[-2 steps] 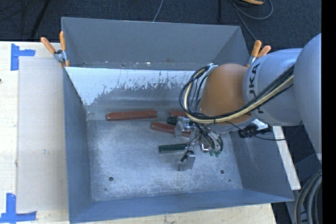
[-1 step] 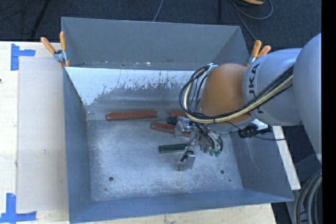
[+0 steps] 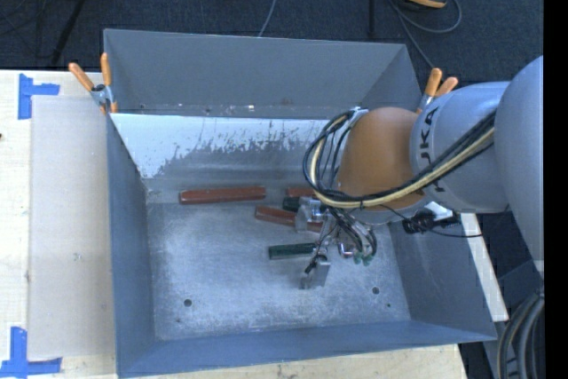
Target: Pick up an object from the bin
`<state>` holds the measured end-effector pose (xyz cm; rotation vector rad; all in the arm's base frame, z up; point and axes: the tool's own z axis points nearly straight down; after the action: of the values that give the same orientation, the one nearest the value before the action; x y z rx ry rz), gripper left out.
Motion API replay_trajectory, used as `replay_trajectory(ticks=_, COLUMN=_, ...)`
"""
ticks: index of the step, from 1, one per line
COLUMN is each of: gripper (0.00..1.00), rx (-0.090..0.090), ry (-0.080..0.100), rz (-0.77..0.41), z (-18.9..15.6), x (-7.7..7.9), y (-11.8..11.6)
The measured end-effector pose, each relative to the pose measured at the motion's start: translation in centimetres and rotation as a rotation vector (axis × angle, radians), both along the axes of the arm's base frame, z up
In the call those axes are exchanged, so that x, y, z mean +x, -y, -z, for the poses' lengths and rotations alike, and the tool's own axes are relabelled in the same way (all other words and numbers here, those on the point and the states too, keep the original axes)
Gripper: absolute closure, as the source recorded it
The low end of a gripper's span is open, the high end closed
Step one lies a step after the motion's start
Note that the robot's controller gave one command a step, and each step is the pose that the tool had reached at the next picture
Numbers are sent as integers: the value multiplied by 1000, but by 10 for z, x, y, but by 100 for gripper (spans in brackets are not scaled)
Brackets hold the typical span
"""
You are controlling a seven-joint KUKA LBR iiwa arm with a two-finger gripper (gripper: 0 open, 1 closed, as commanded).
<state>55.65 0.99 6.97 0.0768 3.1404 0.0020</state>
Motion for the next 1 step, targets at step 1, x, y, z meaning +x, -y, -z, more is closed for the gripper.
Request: replay_trajectory(ticks=1, gripper=100, rx=0, ry=1, rz=1, z=-1, x=1, y=0)
